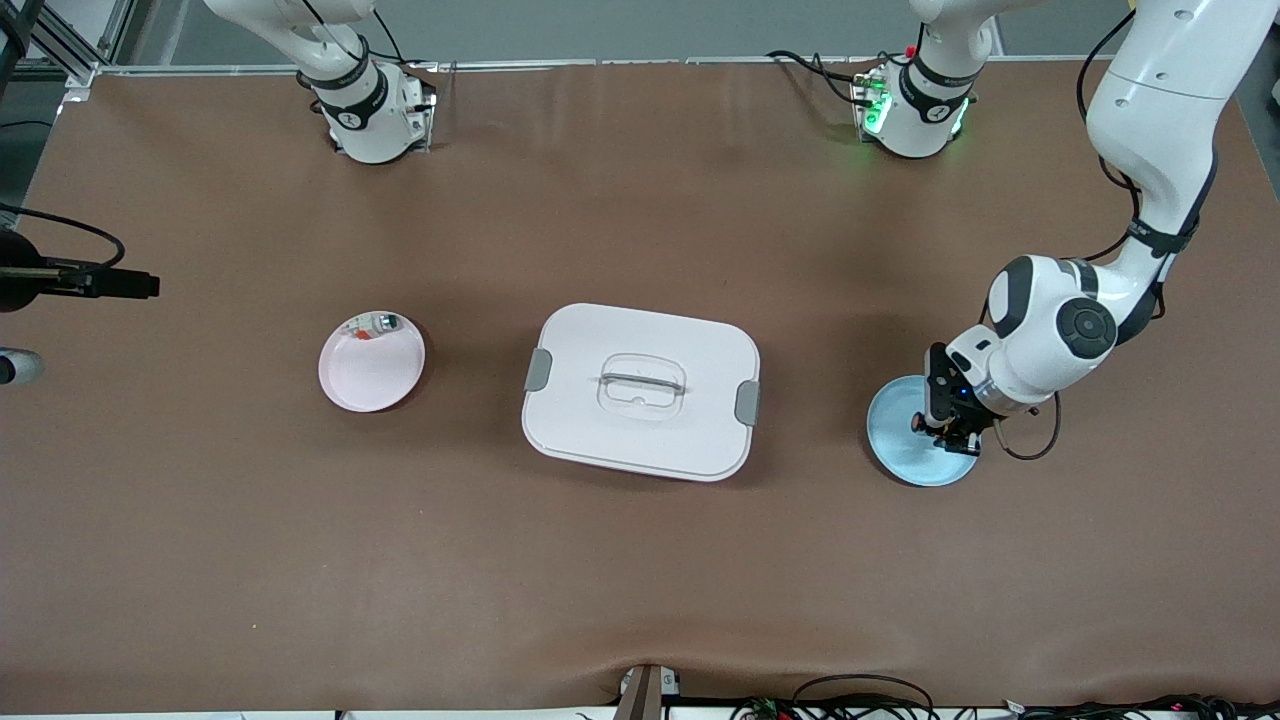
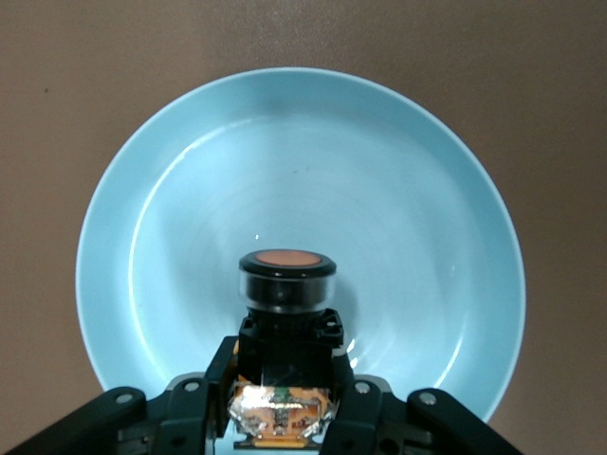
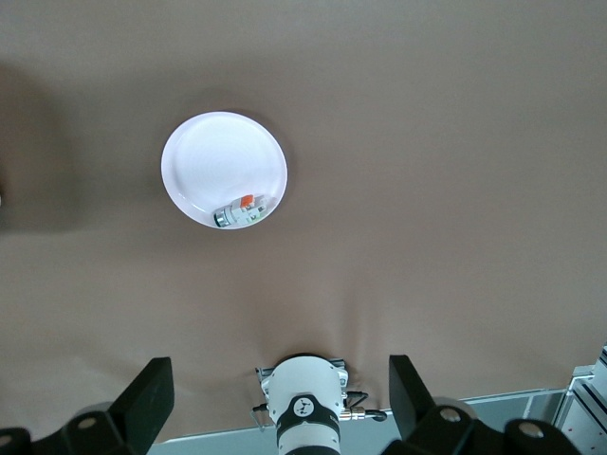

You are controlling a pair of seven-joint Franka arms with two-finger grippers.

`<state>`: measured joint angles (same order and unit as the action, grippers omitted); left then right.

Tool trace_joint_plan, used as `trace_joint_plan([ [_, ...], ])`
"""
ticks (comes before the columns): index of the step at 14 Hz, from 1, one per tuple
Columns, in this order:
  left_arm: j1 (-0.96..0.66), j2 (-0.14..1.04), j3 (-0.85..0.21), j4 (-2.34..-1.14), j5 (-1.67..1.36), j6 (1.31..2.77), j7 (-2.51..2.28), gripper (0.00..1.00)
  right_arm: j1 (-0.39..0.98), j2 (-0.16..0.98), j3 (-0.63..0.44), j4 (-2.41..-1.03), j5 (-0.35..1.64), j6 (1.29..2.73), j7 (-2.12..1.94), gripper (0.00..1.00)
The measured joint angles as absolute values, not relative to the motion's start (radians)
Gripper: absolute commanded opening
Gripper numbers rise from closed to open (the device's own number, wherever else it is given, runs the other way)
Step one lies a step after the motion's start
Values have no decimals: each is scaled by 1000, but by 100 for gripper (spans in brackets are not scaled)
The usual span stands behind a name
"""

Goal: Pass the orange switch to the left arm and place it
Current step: 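Lower the switch onto the blue plate with the left gripper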

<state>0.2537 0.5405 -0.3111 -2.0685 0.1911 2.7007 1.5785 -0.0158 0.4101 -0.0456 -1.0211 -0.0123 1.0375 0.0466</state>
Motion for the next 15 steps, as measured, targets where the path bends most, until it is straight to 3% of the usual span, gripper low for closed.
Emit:
trace_joint_plan([
  [1, 254, 545, -311, -2069, 191, 2711, 1577, 0, -16, 409, -46, -1028, -11, 1049, 41, 100],
  [2, 254, 549, -311, -2070, 191, 2717, 1567, 9, -16, 403, -43, -1036, -9, 1075, 36, 100],
  [3, 254, 551, -311, -2071, 191, 2719, 1552, 31, -16, 394, -39, -1046, -7, 1101, 33, 100],
  [4, 254, 553, -311, -2072, 191, 2721, 1535, 70, -16, 378, -34, -1061, -2, 1127, 32, 100],
  [5, 254, 554, -311, -2073, 191, 2722, 1524, 100, -16, 353, -30, -1092, 5, 1163, 32, 100],
  [10, 253, 553, -313, -2069, 191, 2731, 1481, 100, -6, 173, -20, -1350, 19, 1343, 31, 100],
  [15, 253, 523, -327, -2043, 191, 2693, 1361, 100, -2, 144, -23, -1370, 19, 1353, 31, 100],
])
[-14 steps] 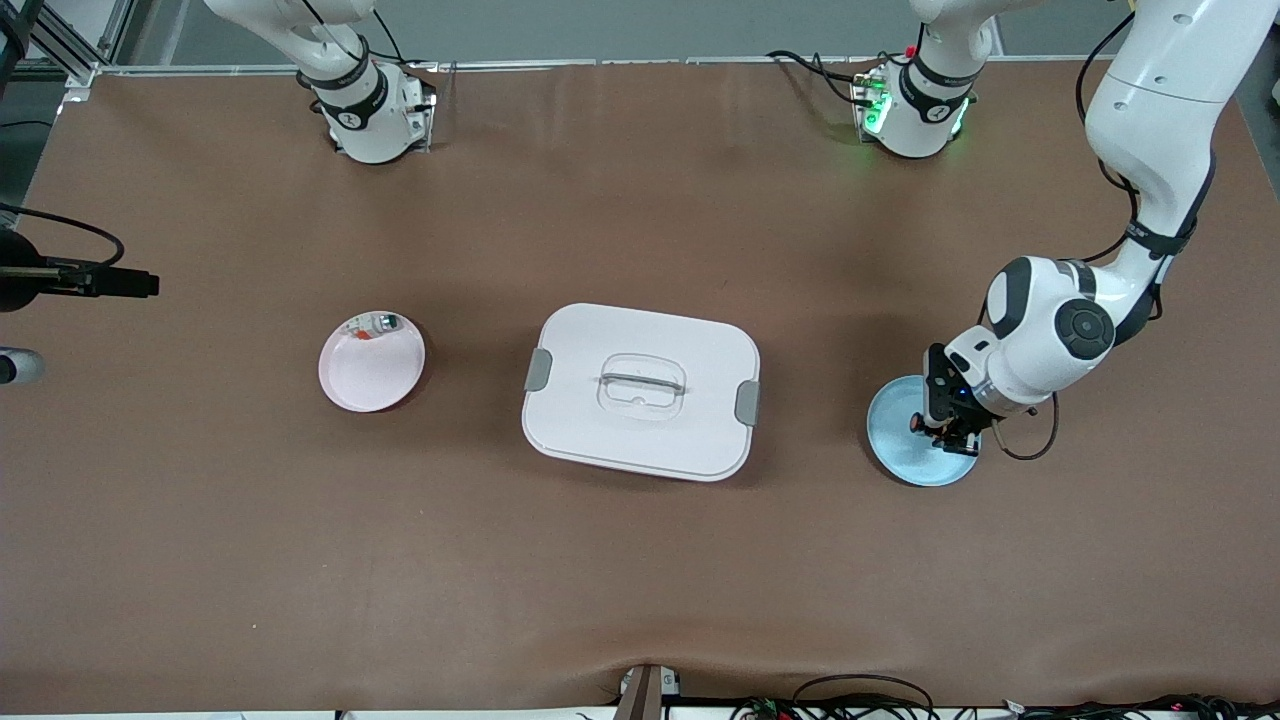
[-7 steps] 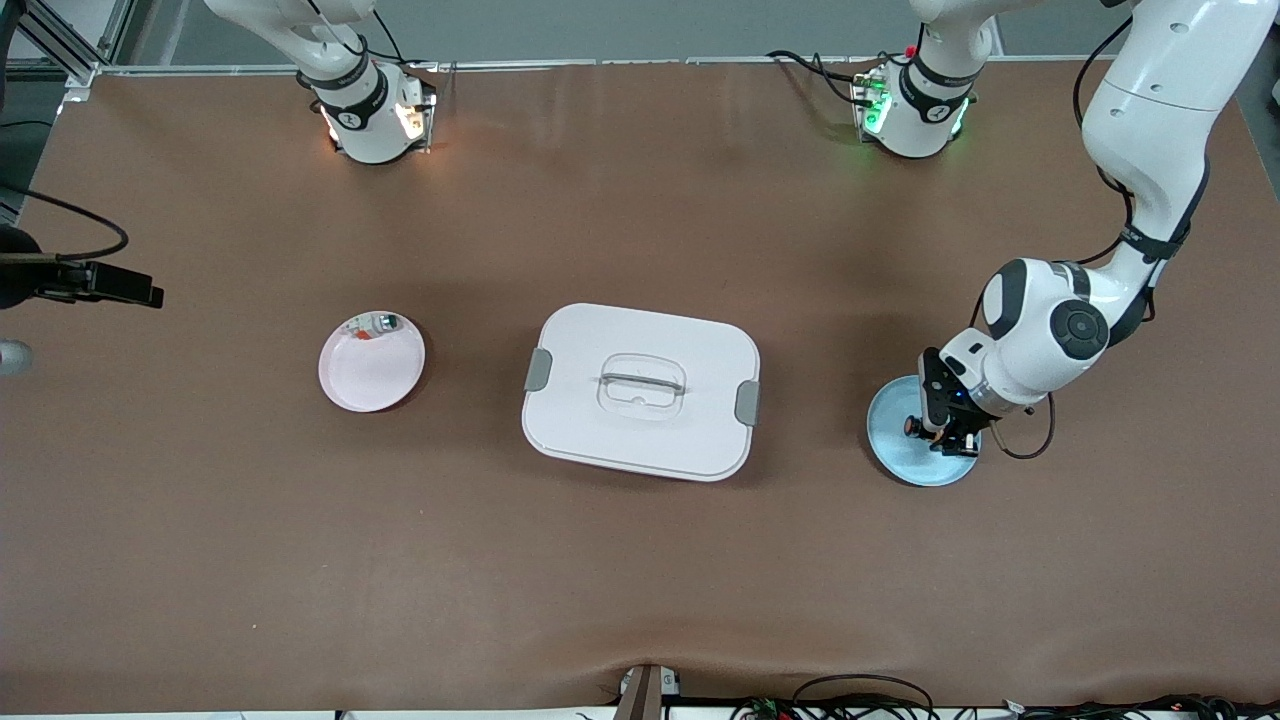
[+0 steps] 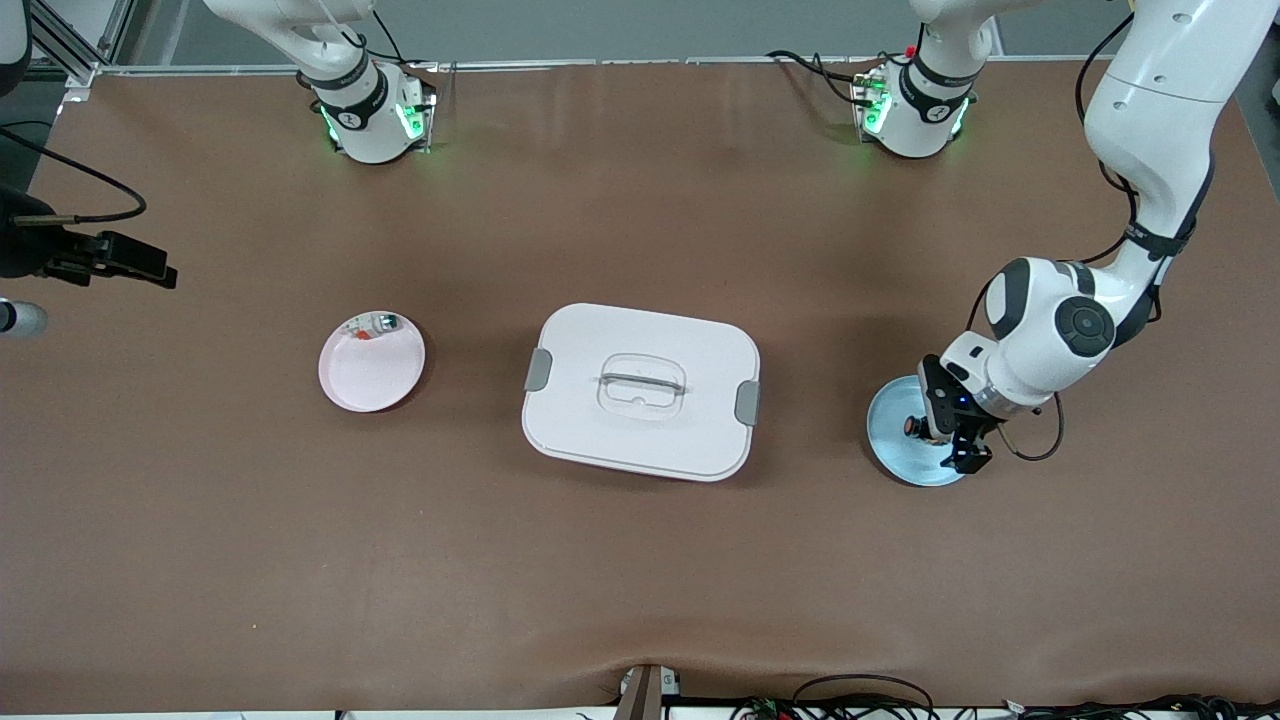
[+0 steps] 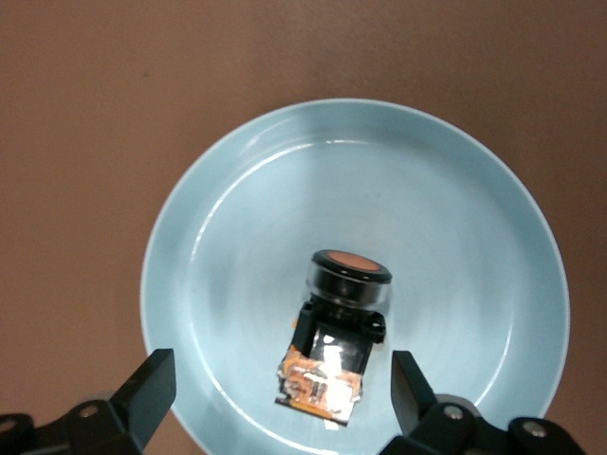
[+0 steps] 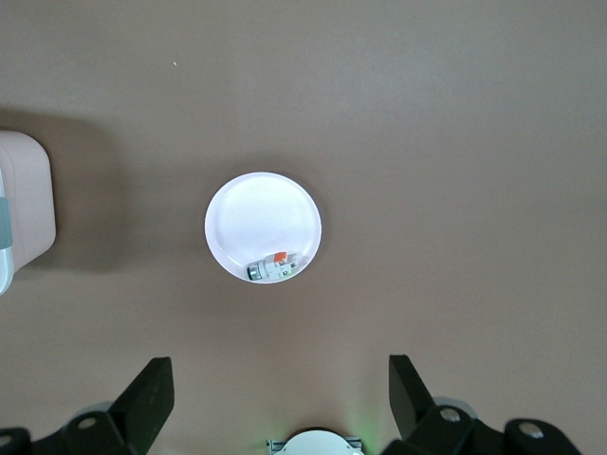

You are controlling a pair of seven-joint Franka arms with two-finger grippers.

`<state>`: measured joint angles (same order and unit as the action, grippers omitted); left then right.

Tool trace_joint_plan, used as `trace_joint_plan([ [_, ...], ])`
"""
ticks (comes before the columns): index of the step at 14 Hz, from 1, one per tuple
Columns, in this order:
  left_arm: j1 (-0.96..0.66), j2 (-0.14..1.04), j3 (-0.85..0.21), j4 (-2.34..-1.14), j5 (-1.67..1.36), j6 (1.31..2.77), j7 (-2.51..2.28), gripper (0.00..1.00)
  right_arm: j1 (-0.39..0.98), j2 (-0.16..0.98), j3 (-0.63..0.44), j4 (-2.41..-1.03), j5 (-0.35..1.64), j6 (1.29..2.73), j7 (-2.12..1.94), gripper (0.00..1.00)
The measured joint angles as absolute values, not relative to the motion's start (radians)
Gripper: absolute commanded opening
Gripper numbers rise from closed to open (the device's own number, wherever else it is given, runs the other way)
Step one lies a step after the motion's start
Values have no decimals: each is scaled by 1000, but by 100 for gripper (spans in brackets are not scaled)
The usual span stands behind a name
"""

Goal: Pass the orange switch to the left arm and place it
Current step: 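Lower the switch onto the blue plate with the left gripper, then open the left gripper and lift it away from the plate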

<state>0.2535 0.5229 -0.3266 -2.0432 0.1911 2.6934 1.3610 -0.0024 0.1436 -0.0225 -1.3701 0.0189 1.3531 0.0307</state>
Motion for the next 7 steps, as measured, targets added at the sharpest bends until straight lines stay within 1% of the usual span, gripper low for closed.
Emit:
trace_joint_plan([
  [7, 254, 425, -377, -1860, 191, 2324, 1075, 100, -7, 127, -25, -1370, 61, 1409, 30, 100],
])
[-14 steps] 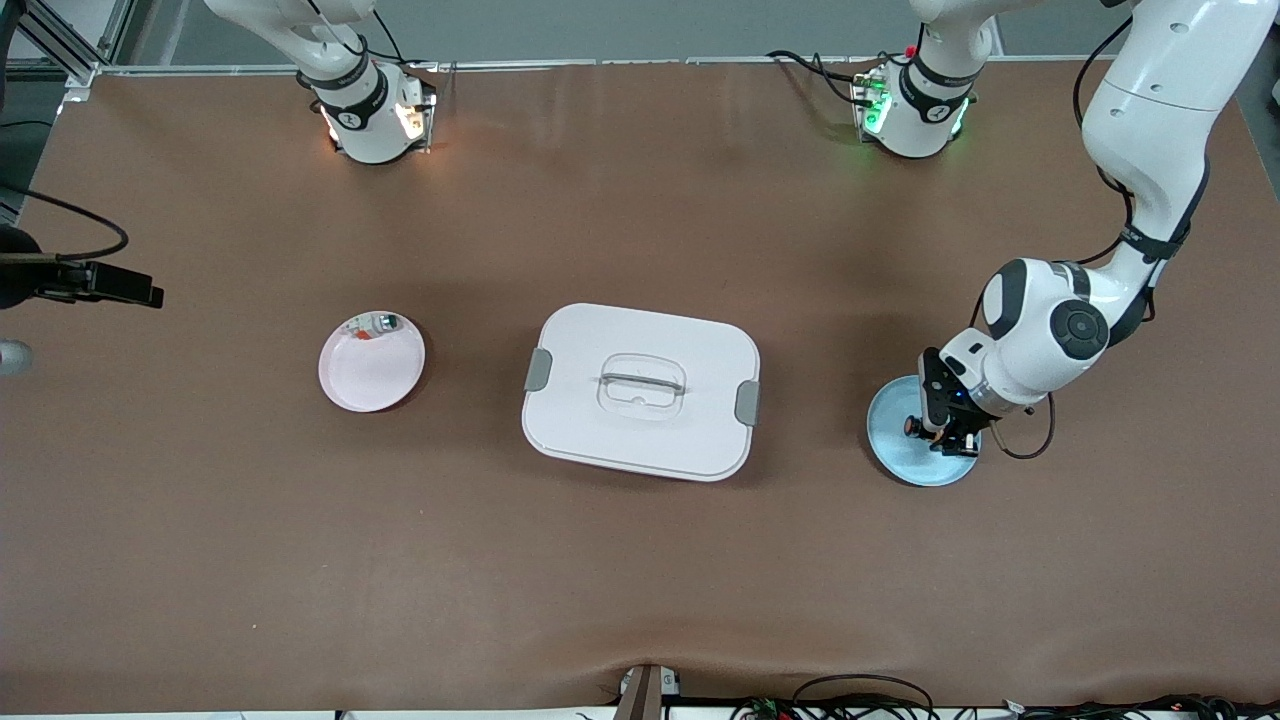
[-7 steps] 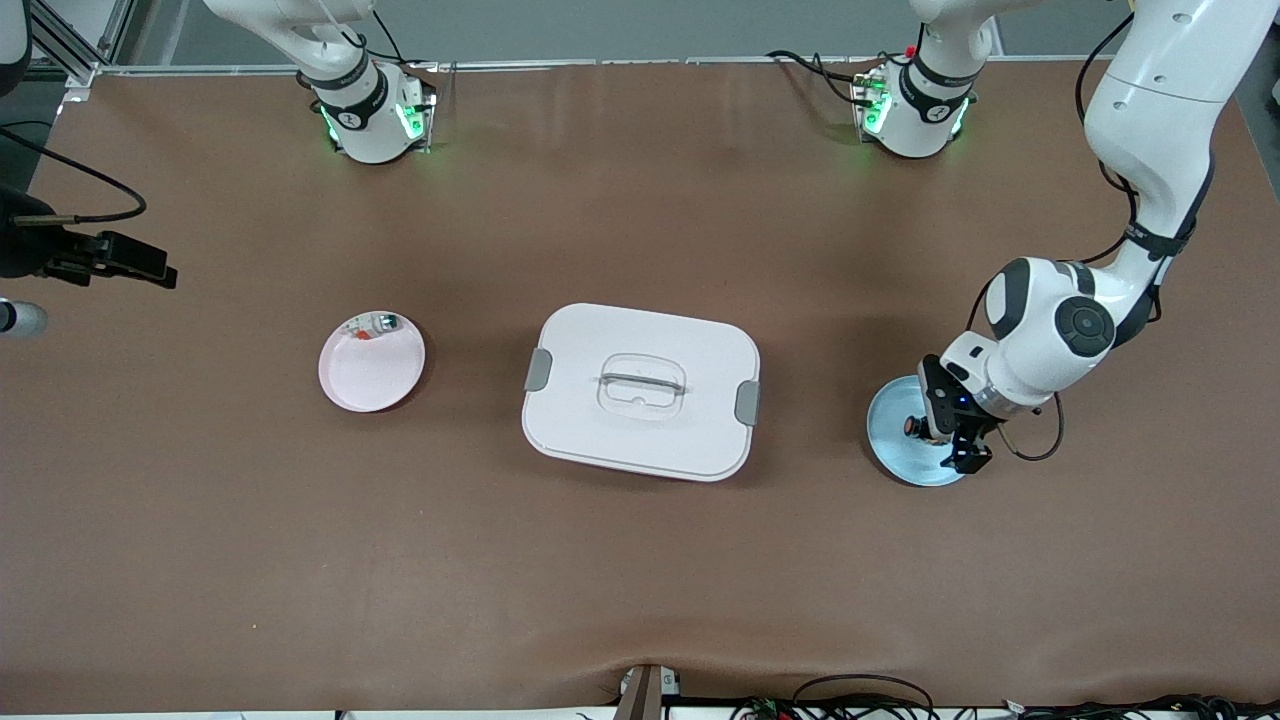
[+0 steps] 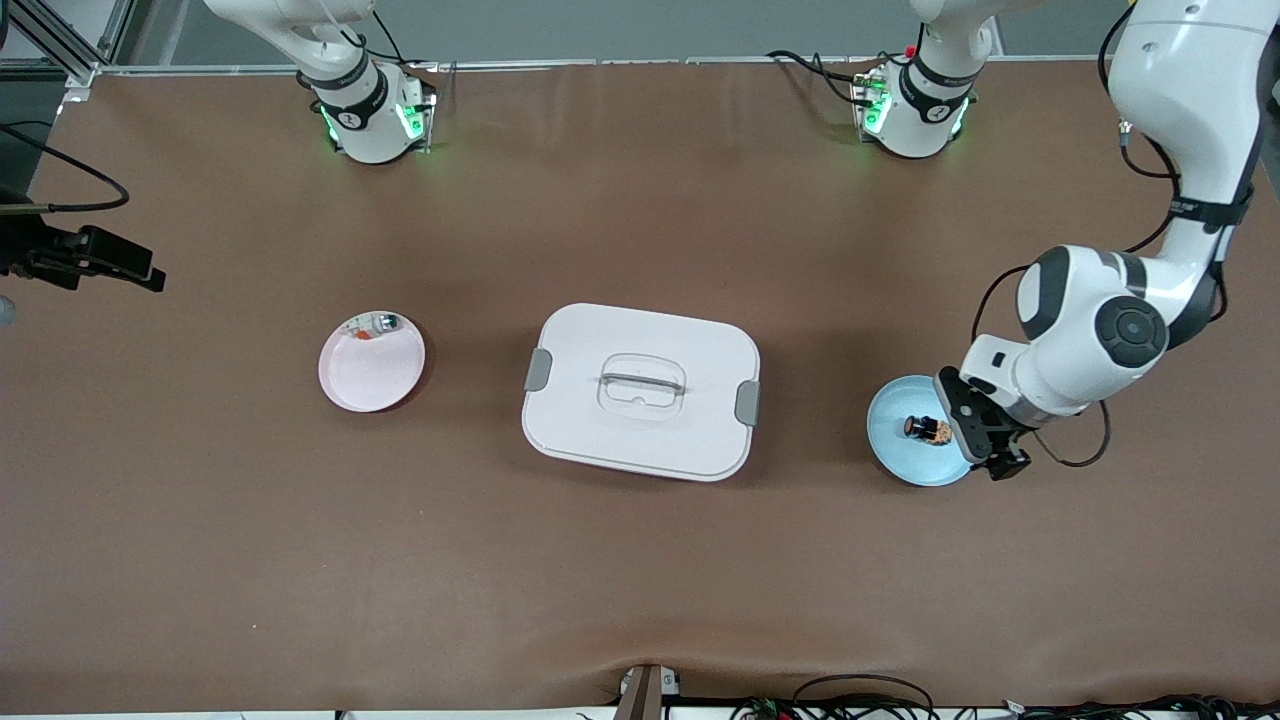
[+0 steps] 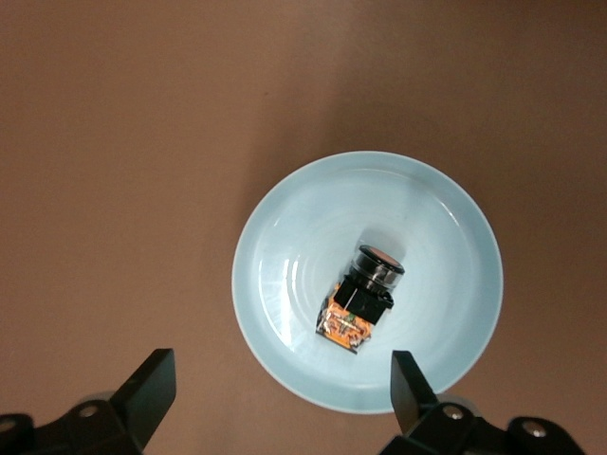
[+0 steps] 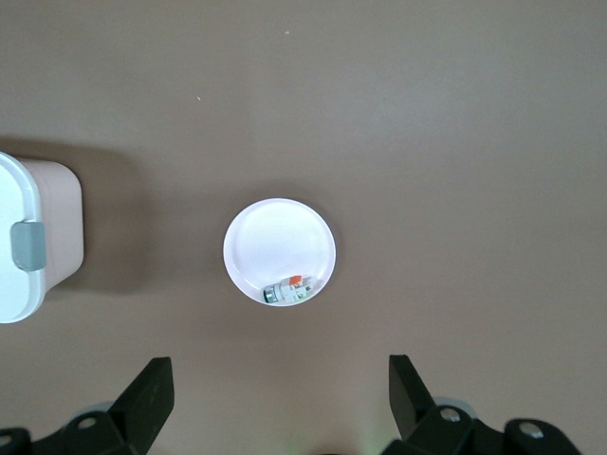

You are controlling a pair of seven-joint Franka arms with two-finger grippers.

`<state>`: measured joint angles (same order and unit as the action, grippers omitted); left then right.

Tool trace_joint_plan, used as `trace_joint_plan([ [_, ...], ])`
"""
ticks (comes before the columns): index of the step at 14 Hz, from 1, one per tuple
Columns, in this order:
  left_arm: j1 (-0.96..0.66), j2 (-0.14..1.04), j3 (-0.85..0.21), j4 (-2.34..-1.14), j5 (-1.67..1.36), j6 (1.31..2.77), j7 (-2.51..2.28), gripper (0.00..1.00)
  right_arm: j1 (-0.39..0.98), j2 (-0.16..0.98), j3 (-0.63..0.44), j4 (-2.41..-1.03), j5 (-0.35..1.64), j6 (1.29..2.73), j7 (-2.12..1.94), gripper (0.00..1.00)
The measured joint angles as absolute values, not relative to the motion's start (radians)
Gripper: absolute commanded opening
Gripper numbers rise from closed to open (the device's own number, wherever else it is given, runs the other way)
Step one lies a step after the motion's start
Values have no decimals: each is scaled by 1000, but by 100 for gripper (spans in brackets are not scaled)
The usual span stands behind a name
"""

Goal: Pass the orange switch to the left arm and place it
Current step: 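Open the left gripper and lift it away from the plate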

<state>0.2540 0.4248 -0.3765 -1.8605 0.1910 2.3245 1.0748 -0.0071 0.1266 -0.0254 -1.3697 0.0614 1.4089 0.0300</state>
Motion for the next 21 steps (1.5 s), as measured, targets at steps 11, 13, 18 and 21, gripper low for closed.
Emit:
trace_joint_plan([
  [11, 262, 270, -446, -1662, 96, 1890, 451, 100, -11, 82, -34, -1371, 65, 1439, 30, 100],
  [13, 263, 249, -446, -1639, 82, 1845, 349, 100, -12, 77, -35, -1376, 64, 1439, 30, 100],
  [18, 263, 217, -446, -1550, 80, 1690, 62, 100, -15, 51, -36, -1408, 56, 1439, 30, 100],
  [21, 264, 199, -444, -1516, 80, 1616, -50, 100, -15, 49, -34, -1409, 30, 1439, 5, 100],
])
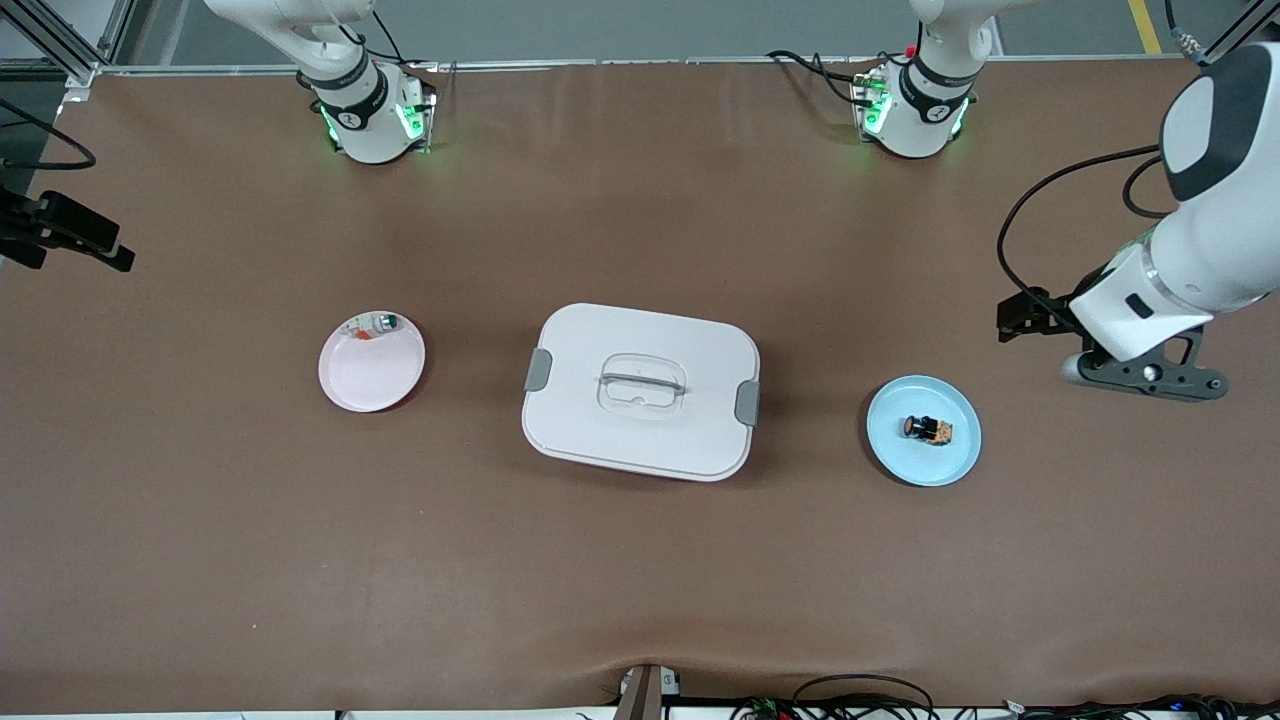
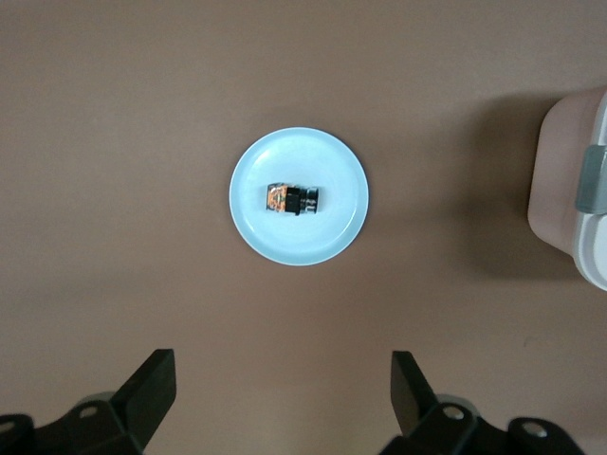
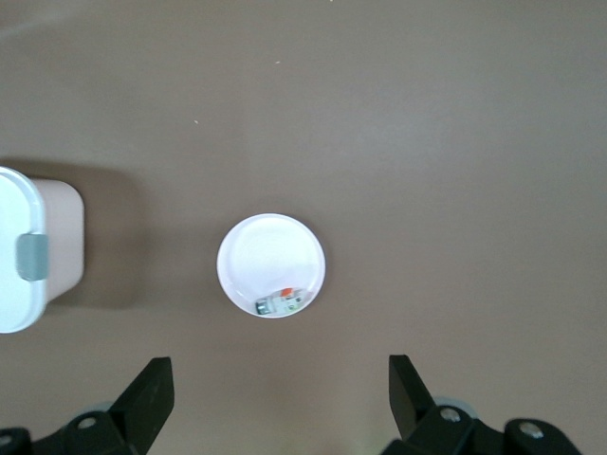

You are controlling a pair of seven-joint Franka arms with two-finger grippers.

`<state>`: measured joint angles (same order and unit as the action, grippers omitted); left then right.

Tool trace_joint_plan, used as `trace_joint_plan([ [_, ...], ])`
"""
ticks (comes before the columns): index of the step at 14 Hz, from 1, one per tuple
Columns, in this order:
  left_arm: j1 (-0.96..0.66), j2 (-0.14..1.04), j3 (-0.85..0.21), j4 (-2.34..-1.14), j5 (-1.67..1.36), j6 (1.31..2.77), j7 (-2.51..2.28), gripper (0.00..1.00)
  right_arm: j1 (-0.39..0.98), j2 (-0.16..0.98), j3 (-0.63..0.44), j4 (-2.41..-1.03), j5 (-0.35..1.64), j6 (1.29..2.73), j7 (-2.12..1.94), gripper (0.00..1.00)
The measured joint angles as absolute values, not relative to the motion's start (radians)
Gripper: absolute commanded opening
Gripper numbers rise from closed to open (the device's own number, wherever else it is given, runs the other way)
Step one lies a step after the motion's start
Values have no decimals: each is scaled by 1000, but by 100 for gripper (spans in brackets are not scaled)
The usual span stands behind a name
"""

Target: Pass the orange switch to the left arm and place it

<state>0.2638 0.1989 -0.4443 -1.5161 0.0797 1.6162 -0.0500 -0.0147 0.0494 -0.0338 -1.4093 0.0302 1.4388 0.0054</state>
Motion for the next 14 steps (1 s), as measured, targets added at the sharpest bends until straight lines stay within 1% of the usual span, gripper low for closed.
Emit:
trace_joint_plan([
  [3, 266, 175, -437, -1510, 82, 1580, -105, 100, -15, 49, -33, -1410, 15, 1440, -14, 100],
  [8, 257, 131, -413, -1494, 146, 1573, -107, 100, -15, 49, -32, -1410, 15, 1449, -17, 100],
  [9, 228, 118, -383, -1494, 146, 1572, -107, 100, -15, 49, -31, -1410, 15, 1449, -17, 100],
  [12, 86, 75, -219, -1494, 144, 1524, -107, 100, -15, 48, -32, -1412, 15, 1454, -17, 100],
  [14, 30, 49, -156, -1496, 124, 1507, -107, 100, -15, 47, -33, -1414, 15, 1455, -17, 100],
])
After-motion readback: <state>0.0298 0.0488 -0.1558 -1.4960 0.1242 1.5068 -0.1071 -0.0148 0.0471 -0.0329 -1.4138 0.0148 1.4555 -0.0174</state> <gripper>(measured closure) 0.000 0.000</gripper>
